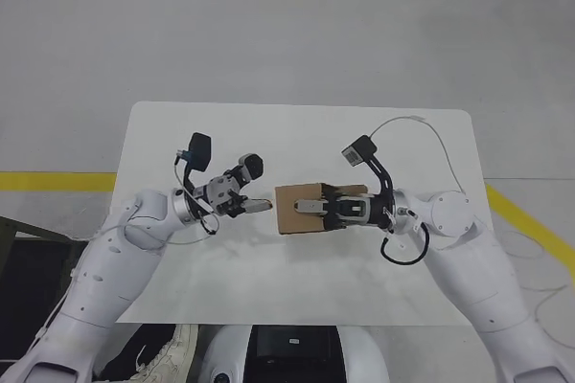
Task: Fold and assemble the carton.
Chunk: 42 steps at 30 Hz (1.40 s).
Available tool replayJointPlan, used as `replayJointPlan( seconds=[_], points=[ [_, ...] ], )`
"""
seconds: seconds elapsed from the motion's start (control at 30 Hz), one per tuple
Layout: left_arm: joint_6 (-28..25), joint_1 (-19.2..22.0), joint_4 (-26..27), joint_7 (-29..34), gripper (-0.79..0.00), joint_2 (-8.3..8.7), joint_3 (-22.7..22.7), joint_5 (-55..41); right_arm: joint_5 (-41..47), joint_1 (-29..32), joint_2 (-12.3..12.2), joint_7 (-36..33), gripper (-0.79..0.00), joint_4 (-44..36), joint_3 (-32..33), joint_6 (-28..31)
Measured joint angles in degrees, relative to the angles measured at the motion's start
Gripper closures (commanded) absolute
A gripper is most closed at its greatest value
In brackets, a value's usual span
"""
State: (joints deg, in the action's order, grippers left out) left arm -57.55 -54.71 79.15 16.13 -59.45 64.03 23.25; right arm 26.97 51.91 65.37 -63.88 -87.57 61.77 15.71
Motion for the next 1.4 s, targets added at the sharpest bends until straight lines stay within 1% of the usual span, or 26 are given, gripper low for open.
replayJointPlan(
  seconds=[0.13,0.33,0.43,0.6,0.77,0.87,1.03,1.07,1.1,1.13,1.17,1.2,1.4],
  points=[
    [-0.47,-0.65,0.13,-0.57,-0.785,0.33,1.54,3.17,-1.0,-0.44,-0.02,-0.47,0.0,2.94,-0.23,-0.96],
    [-0.45,-2.78,3.11,-4.63,-0.785,1.25,3.24,13.84,-0.6,-1.63,0.65,-0.7,0.0,9.58,-2.68,-1.67],
    [-0.45,-3.93,4.6,-8.15,-0.785,1.86,3.39,20.74,-0.02,-2.47,1.32,-0.31,0.0,13.45,-4.74,-2.05],
    [-0.45,-5.41,6.23,-15.7,-0.785,3.02,2.4,32.92,0.35,-3.79,2.61,0.2,0.0,18.53,-8.31,-1.54],
    [-0.45,-5.7,5.07,-23.94,-0.785,3.76,1.74,42.57,-0.16,-4.55,3.71,2.43,0.0,22.14,-10.62,-0.02],
    [-0.45,-5.72,4.41,-27.86,-0.785,3.95,1.64,46.96,-1.22,-4.81,4.25,4.06,0.0,23.28,-11.71,0.74],
    [-0.23,-5.95,3.75,-32.14,-0.785,4.02,1.42,52.52,-2.77,-5.1,4.91,5.69,0.0,24.33,-13.0,1.19],
    [-0.06,-6.01,3.62,-32.93,-0.785,4.01,1.29,53.52,-2.99,-5.2,5.07,5.82,-0.046,24.54,-13.28,1.17],
    [0.11,-6.04,3.53,-33.46,-0.785,4.0,1.19,54.22,-3.11,-5.29,5.18,5.85,-0.292,24.7,-13.46,1.12],
    [0.31,-6.07,3.45,-33.96,-0.785,3.99,1.09,54.88,-3.22,-5.39,5.28,5.86,-0.431,24.86,-13.62,1.04],
    [0.56,-6.13,3.34,-34.59,-0.785,3.96,0.93,55.67,-3.37,-5.54,5.39,5.82,-0.72,25.05,-13.77,0.91],
    [0.74,-6.17,3.21,-35.04,-0.785,3.95,0.8,56.2,-3.48,-5.66,5.47,5.79,-0.785,25.19,-13.84,0.81],
    [1.93,-6.2,1.76,-37.06,-0.785,3.76,-0.35,59.19,-3.88,-5.91,5.74,5.89,-0.785,25.8,-13.73,0.44]
  ],
)
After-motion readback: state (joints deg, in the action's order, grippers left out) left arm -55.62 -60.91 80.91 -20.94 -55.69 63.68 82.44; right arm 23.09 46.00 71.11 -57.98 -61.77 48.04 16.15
